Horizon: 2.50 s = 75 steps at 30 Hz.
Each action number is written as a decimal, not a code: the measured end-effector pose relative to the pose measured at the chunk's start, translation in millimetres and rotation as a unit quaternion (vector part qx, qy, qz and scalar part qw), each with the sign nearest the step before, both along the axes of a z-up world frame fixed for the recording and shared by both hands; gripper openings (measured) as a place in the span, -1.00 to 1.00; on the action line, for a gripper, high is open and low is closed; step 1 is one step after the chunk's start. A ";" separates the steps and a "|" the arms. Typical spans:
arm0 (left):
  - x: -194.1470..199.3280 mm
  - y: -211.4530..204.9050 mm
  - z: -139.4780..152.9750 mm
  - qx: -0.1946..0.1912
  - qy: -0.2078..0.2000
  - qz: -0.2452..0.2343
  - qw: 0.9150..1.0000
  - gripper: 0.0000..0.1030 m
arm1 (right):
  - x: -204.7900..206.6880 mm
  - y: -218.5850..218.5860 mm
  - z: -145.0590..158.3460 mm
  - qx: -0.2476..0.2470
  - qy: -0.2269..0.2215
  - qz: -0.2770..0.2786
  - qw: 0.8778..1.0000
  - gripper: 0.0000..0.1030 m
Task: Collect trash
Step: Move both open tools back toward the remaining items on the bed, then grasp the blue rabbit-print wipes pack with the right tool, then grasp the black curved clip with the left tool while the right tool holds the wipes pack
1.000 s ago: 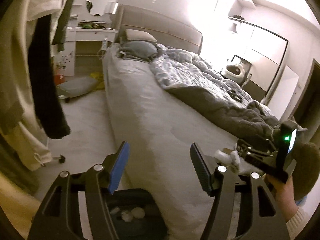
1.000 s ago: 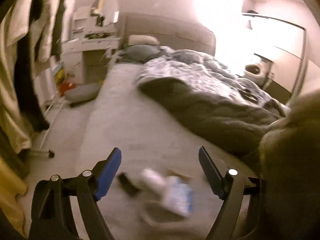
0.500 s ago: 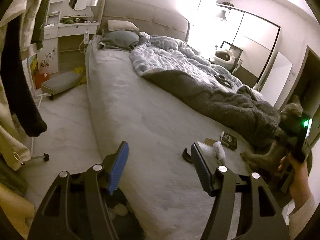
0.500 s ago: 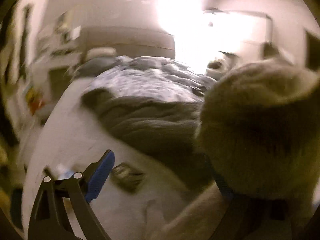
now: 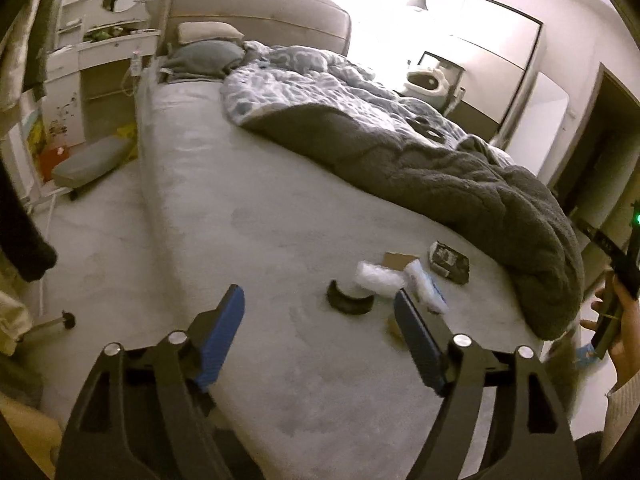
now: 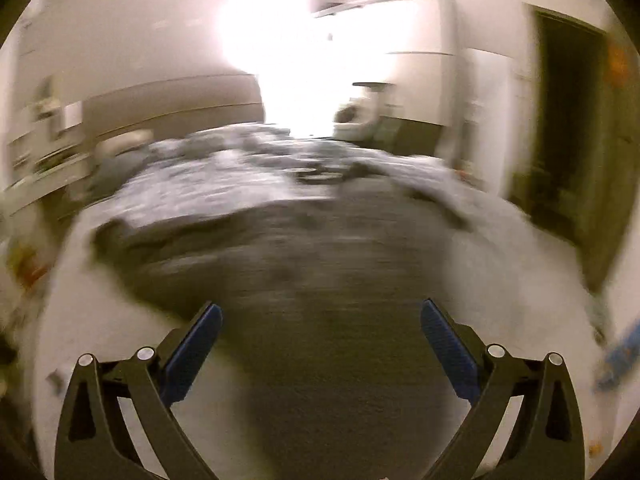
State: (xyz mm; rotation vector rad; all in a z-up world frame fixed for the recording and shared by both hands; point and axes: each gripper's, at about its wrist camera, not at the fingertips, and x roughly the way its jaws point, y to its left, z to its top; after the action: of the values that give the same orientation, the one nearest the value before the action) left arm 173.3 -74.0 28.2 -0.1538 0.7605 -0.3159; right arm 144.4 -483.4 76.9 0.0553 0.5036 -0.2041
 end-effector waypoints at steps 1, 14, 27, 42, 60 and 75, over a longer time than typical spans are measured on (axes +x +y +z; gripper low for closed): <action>2.9 -5.6 -2.9 0.009 -0.002 -0.009 1.000 0.67 | 7.4 24.0 -1.5 -0.002 0.007 0.037 0.999 0.95; 35.0 -19.3 -42.7 0.027 0.002 -0.053 0.998 0.85 | 88.5 176.7 -95.7 0.151 0.186 0.203 0.949 0.95; 53.5 -33.5 -77.2 0.036 0.041 -0.075 0.996 0.85 | 103.9 174.5 -138.8 0.233 0.241 0.181 0.925 0.93; 69.5 -53.7 -96.9 0.062 0.037 -0.094 0.993 0.70 | 96.1 162.0 -124.4 0.250 0.217 0.207 0.921 0.46; 77.7 -82.8 -109.0 0.086 0.047 -0.106 0.990 0.13 | 91.0 155.8 -104.2 0.247 0.187 0.218 0.925 0.46; 53.7 -40.2 -83.3 0.067 0.045 -0.065 0.995 -0.08 | 75.4 218.6 -59.7 0.166 0.159 0.261 0.937 0.46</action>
State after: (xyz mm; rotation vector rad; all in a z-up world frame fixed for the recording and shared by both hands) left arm 227.0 -114.2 -55.0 0.0092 0.8800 -0.3827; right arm 219.8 -264.8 17.2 0.2180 0.8533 0.4036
